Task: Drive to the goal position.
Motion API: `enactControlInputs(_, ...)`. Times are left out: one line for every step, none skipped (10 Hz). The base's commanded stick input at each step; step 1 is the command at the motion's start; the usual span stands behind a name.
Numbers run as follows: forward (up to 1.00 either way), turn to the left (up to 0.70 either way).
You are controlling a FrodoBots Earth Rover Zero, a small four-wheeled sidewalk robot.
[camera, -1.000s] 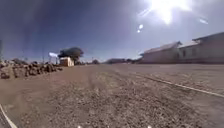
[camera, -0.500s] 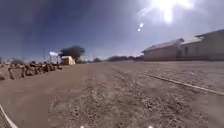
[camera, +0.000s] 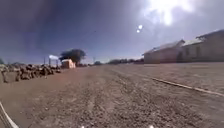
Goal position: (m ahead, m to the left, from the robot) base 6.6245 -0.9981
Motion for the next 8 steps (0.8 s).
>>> enactControlInputs(0.7, 0.0)
enactControlInputs(0.7, 0.0)
enactControlInputs(0.7, 0.0)
enactControlInputs(0.7, 0.09)
enactControlInputs(0.7, 0.24)
enactControlInputs(0.7, 0.32)
enactControlInputs(0.7, 0.17)
enactControlInputs(0.7, 0.03)
